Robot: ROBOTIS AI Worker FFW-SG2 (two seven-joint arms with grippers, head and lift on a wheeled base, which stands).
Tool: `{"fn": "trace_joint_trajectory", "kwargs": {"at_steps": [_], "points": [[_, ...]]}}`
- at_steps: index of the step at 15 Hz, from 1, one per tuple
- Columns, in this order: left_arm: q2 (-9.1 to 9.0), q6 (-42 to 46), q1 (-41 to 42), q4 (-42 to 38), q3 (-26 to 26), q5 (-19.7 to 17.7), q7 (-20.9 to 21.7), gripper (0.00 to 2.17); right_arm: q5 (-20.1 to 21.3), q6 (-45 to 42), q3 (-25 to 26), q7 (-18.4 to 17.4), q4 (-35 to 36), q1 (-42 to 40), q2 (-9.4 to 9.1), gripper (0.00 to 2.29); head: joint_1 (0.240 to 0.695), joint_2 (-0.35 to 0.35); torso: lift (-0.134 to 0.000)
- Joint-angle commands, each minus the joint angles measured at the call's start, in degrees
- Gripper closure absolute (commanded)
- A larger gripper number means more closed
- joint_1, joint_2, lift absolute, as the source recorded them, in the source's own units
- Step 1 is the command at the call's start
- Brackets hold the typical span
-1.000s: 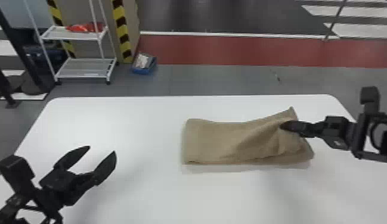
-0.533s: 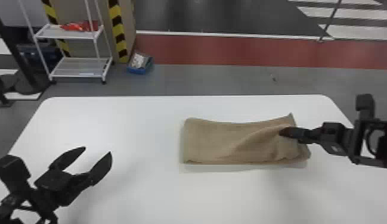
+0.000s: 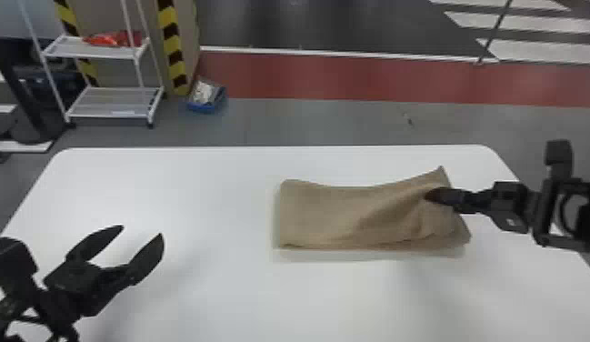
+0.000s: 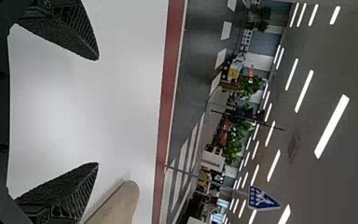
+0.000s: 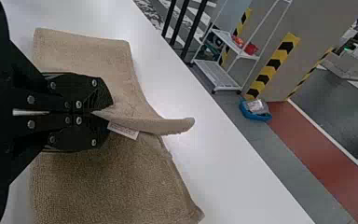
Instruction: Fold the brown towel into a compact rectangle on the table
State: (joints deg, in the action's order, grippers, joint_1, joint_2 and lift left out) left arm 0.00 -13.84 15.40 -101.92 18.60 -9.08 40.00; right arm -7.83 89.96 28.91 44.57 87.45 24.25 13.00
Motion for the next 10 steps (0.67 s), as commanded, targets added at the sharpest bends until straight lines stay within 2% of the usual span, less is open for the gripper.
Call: {"fn": "trace_joint_trajectory", "kwargs": {"at_steps": [1, 3, 4, 5, 6, 7, 8, 9, 10], "points": [[-0.15, 0.0, -0.11, 0.31, 0.12, 0.03, 0.17, 0.07, 5.19, 0.12, -2.2, 0.26, -1.32, -0.52, -0.43, 1.95, 0.695, -0.077, -0.124], [-0.15, 0.0, -0.28, 0.75, 0.2, 0.03, 0.08, 0.07, -0.7, 0.12, 0.62, 0.7, -0.09, 0.63, 0.18, 1.94, 0.695, -0.078, -0.124], [-0.15, 0.17, -0.37, 1.11, 0.2, 0.03, 0.17, 0.07, 0.18, 0.12, 0.18, 0.34, -0.17, 0.71, 0.62, 1.94, 0.695, -0.078, -0.124], [-0.15, 0.17, -0.46, 1.19, 0.29, 0.03, 0.61, 0.07, 3.35, 0.12, -0.7, 0.7, -0.44, 0.71, 0.54, 1.94, 0.695, -0.077, -0.124], [-0.15, 0.0, -0.72, 1.28, 0.29, 0.03, 0.52, 0.07, 1.06, 0.12, 0.97, 1.13, 0.35, 1.33, 0.1, 1.94, 0.695, -0.081, -0.124], [-0.15, 0.0, -0.72, 1.19, 0.47, 0.03, 0.43, 0.07, -1.22, 0.12, 1.5, 0.96, 1.06, 1.86, 0.8, 1.94, 0.695, -0.084, -0.124], [-0.15, 0.0, -0.72, 1.28, 0.56, 0.03, 0.61, 0.07, -0.26, 0.12, 1.23, 0.78, 0.97, 1.68, 1.15, 1.94, 0.695, -0.084, -0.124], [-0.15, 0.17, -0.72, 1.46, 0.56, 0.03, 0.61, 0.07, 3.17, 0.12, -1.23, 0.87, -0.44, 0.71, 1.06, 1.94, 0.695, -0.084, -0.124], [-0.15, 0.17, -0.81, 1.63, 0.38, 0.03, 0.61, 0.07, 4.14, 0.12, -0.35, 0.78, -0.7, 0.54, 0.18, 1.94, 0.695, -0.086, -0.124]]}}
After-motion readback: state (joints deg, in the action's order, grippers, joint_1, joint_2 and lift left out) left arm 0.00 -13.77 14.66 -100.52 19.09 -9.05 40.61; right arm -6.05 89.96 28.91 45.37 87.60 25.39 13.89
